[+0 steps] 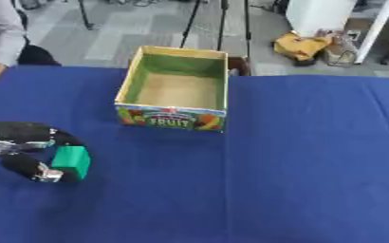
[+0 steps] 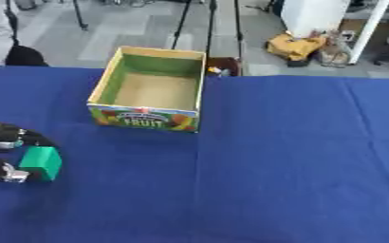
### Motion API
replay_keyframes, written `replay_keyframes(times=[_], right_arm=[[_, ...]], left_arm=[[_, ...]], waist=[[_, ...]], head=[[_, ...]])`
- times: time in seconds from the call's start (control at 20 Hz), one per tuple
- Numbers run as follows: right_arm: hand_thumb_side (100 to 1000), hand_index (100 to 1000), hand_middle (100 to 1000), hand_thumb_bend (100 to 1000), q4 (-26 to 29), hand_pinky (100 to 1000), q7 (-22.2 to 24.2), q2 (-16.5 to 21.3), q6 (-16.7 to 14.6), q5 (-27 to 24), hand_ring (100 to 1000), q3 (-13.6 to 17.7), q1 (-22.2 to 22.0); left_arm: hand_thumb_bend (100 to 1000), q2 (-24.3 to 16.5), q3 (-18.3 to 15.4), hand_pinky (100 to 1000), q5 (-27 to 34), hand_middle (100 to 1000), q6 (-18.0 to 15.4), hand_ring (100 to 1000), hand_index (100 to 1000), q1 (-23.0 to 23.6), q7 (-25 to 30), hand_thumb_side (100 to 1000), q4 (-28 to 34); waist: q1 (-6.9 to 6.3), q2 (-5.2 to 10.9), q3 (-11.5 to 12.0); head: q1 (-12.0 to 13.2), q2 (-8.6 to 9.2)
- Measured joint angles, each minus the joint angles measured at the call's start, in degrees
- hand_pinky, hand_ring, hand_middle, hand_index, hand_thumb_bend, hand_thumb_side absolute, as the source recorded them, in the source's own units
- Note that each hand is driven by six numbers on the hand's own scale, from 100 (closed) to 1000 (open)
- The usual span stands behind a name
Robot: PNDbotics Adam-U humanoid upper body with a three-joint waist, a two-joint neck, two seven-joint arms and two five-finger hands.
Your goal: Pick up objects on the table and place them in the box.
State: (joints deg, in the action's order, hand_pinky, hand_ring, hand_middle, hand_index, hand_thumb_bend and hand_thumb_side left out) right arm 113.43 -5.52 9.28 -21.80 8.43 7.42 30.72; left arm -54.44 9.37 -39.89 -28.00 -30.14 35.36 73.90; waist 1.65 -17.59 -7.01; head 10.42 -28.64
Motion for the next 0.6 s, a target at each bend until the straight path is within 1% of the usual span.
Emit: replay_keyframes(times=[0.1,0.25,0.3,0.35,0.4,0.45,0.5,0.6], right_arm=[[1000,837,549,100,0.0,848,-0.16,0.0,0.1,0.0,900,0.01,0.0],[1000,837,549,100,0.0,848,-0.36,-0.01,0.15,0.0,899,0.03,0.0],[1000,837,548,100,0.0,848,-0.45,-0.01,0.19,0.0,899,0.05,0.0],[1000,837,548,100,0.0,848,-0.51,-0.01,0.21,0.0,899,0.09,0.0],[1000,837,548,100,0.0,848,-0.56,-0.01,0.19,0.0,899,0.12,0.01],[1000,837,548,100,0.0,848,-0.59,-0.01,0.17,-0.01,899,0.14,0.01],[1000,837,548,100,0.0,848,-0.6,-0.01,0.17,-0.01,899,0.16,0.01],[1000,837,547,100,0.0,849,-0.65,-0.02,0.18,-0.01,900,0.26,0.01]], left_arm=[[420,0.0,0.0,895,-0.04,815,-0.29,873,977,0.0,-0.29,945,0.01],[365,0.0,0.0,875,-0.29,777,-0.68,846,950,0.0,-0.68,929,0.01],[342,0.0,0.0,854,-0.41,744,-0.82,824,928,0.0,-0.82,910,0.01],[341,0.0,0.0,851,-0.52,740,-0.96,822,926,0.0,-0.96,909,0.01],[327,0.0,0.0,832,-0.61,706,-1.1,799,907,0.0,-1.1,900,0.01],[321,0.0,0.0,827,-0.79,697,-1.24,793,901,0.01,-1.24,897,0.01],[301,-0.01,0.0,807,-1.0,667,-1.38,774,882,0.03,-1.38,886,0.01],[269,-0.01,0.0,777,-1.21,622,-1.7,744,848,0.03,-1.7,840,0.05]], waist=[[0.03,0.0,-0.05],[0.08,0.0,-0.06],[0.1,0.0,-0.06],[0.12,0.0,-0.09],[0.12,0.0,-0.09],[0.13,0.0,-0.09],[0.14,0.0,-0.09],[0.16,0.0,-0.12]], head=[[0.0,0.0],[0.0,0.0],[0.0,0.0],[0.0,0.0],[0.0,0.0],[0.0,0.0],[0.0,0.0],[0.0,0.0]])
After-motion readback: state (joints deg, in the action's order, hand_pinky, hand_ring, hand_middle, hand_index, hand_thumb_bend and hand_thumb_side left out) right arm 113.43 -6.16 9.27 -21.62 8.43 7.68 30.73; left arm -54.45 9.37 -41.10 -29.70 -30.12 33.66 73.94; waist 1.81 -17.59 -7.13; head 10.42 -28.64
